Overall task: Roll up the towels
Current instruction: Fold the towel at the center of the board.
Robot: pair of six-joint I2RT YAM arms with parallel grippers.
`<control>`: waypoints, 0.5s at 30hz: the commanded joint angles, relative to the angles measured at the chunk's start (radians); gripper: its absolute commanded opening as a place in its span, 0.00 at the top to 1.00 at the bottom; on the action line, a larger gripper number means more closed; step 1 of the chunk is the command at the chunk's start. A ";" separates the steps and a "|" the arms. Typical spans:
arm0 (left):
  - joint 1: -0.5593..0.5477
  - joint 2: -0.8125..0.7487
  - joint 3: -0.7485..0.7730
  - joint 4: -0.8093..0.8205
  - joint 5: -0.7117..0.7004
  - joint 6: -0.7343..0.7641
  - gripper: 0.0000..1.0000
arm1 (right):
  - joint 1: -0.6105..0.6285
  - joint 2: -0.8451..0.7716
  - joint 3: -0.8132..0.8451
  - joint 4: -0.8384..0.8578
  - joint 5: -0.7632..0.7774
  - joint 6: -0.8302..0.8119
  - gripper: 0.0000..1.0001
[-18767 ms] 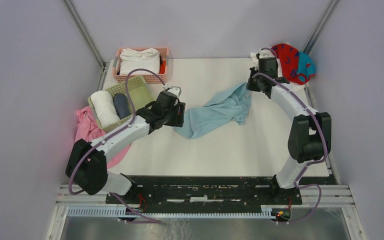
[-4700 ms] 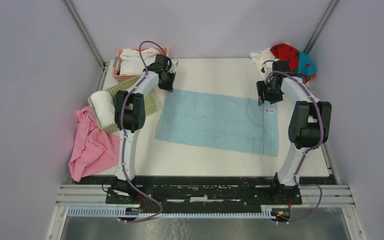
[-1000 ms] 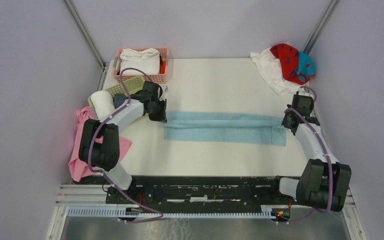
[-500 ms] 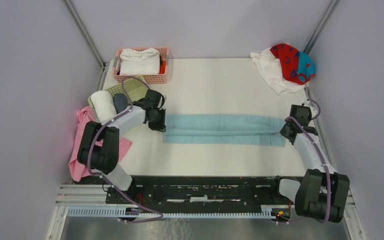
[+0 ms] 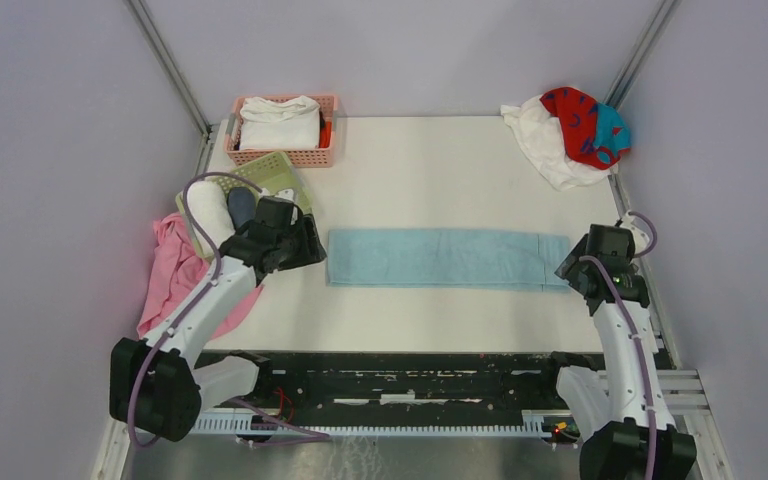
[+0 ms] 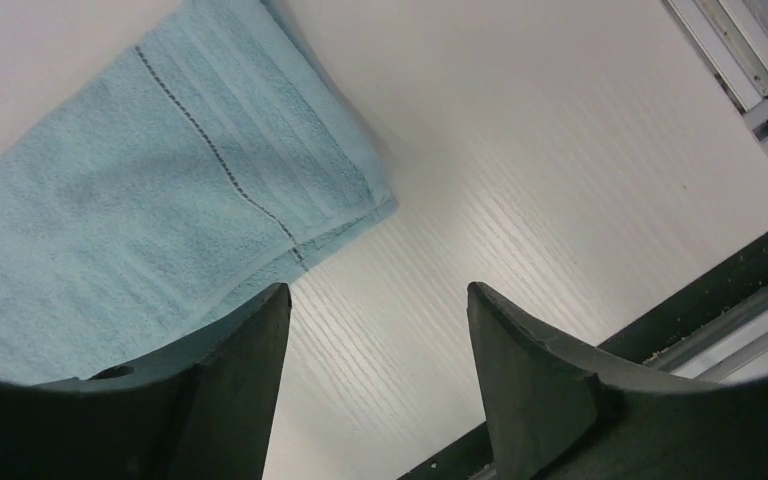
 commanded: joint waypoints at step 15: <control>-0.021 0.204 -0.131 0.304 0.077 -0.202 0.43 | 0.032 0.303 0.102 0.229 -0.262 -0.040 0.23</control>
